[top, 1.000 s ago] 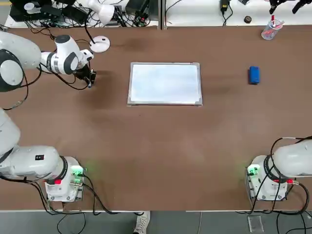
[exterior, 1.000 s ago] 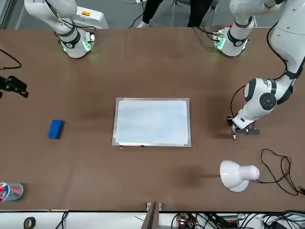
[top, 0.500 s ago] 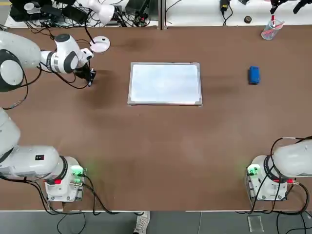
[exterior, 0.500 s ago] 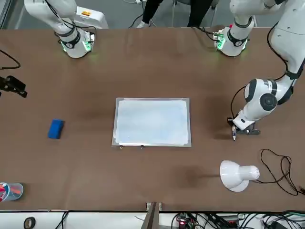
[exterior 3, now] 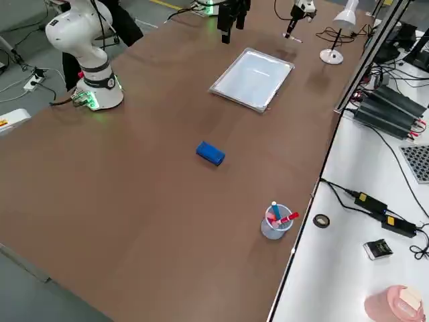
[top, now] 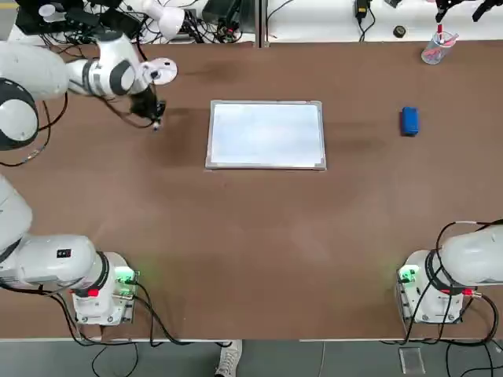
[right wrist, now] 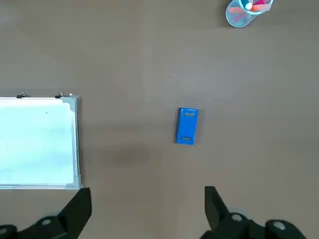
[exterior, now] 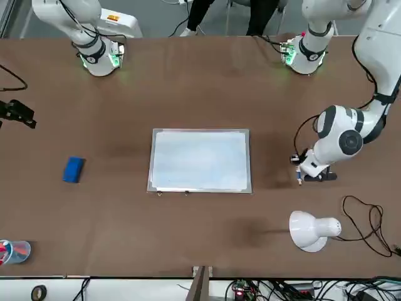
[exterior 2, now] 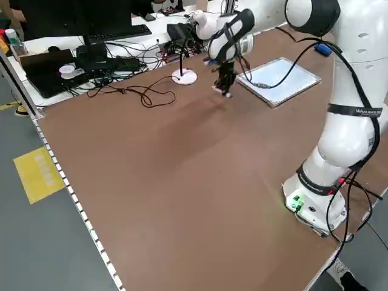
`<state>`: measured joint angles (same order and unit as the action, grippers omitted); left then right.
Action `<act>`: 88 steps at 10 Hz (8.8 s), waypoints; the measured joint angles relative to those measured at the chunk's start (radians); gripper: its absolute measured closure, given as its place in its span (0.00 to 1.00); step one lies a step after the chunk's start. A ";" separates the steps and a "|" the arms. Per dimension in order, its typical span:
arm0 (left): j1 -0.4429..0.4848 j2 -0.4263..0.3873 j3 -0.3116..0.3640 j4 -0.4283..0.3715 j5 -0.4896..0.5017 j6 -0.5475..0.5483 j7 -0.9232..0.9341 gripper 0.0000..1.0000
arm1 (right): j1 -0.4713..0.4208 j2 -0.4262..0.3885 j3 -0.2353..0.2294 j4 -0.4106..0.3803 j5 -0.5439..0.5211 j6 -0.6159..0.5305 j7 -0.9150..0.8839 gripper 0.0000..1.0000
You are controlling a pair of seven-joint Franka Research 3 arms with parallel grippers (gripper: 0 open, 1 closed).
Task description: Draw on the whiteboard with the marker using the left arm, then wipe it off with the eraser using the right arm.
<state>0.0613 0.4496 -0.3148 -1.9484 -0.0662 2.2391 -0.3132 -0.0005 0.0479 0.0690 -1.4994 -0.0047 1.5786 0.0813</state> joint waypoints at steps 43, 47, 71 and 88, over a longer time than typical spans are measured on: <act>-0.380 0.544 -0.079 0.385 -1.634 -0.162 -0.149 0.83 | 0.000 0.000 0.001 -0.015 0.001 -0.013 0.009 0.00; -0.386 0.544 -0.074 0.389 -1.634 -0.161 -0.149 0.83 | 0.000 0.000 0.001 -0.015 0.001 -0.015 0.009 0.00; -0.356 0.475 -0.022 0.344 -1.536 -0.163 -0.204 0.83 | 0.000 0.000 0.002 -0.016 0.001 -0.015 0.009 0.00; -0.350 0.480 0.009 0.546 -1.278 -0.137 -0.510 0.83 | 0.011 0.001 0.004 -0.041 0.001 -0.015 0.010 0.00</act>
<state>-0.2891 0.9291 -0.3063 -1.4023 -1.3446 2.1021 -0.8230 0.0109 0.0494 0.0733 -1.5408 -0.0037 1.5633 0.0910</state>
